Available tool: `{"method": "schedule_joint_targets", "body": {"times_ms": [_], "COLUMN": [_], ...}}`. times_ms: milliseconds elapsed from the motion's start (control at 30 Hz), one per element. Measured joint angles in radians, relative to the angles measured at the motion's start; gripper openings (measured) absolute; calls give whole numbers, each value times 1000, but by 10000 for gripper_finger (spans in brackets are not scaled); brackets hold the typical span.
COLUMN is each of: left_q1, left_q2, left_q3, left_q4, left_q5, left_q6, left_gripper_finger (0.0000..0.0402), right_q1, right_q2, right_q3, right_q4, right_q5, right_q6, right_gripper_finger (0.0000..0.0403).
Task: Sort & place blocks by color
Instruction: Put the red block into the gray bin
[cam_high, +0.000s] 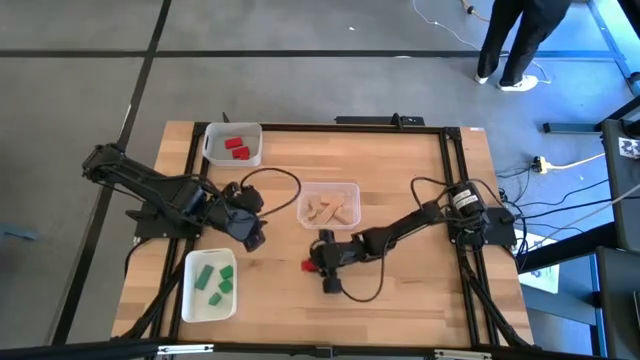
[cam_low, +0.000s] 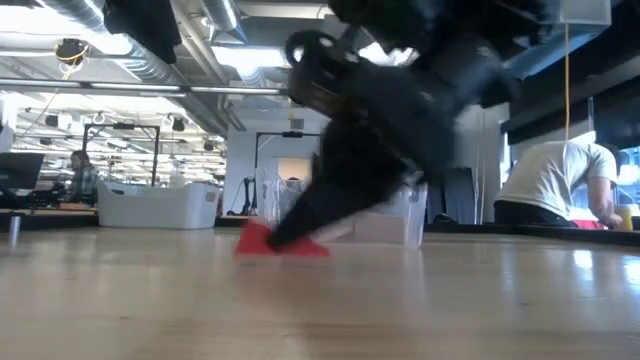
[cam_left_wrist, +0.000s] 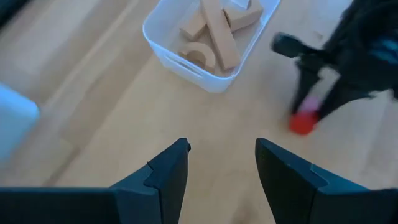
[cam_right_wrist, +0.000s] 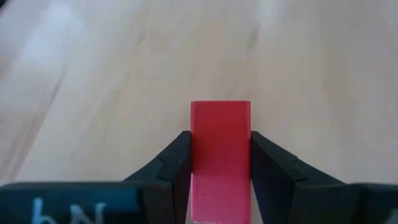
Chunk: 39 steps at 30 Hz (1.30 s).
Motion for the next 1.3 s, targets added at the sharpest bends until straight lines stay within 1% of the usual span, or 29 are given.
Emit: {"method": "schedule_joint_targets", "body": {"times_ms": [133, 267, 433, 533, 600, 733, 867, 1000, 1100, 1167, 1300], "left_q1": [23, 52, 84, 106, 125, 163, 177, 187, 194, 195, 194], "left_q2": [-26, -58, -104, -140, -168, -231, -276, -293, -291, -292, -286], "left_q3": [0, 0, 0, 0, 0, 1, 0, 0, 0, 0, 0], "left_q4": [11, 21, 26, 19, 13, -2, -2, -3, -3, -3, 15], "left_q5": [48, 49, 52, 66, 97, 170, 225, 245, 200, 181, 166], "left_q6": [-72, -164, -171, -175, -213, -249, -250, -284, -344, -376, -389], "left_gripper_finger": [179, 179, 179, 179, 179, 179, 179, 179, 179, 179, 179], "right_q1": [-39, -68, -108, -126, -139, -166, -186, -206, -221, -231, -246], "right_q2": [-5, -5, -8, -8, -8, -9, -10, -10, -10, -10, -10], "right_q3": [69, 156, 309, 403, 470, 575, 643, 686, 711, 722, 724], "right_q4": [-10, -55, -186, -323, -406, -506, -519, -522, -519, -518, -490], "right_q5": [-3, -13, -13, 46, 102, 165, 184, 216, 252, 254, 251], "right_q6": [-2, -111, -180, -209, -226, -268, -322, -380, -430, -446, -449], "right_gripper_finger": [127, 127, 127, 127, 127, 127, 127, 127, 127, 127, 127]}}
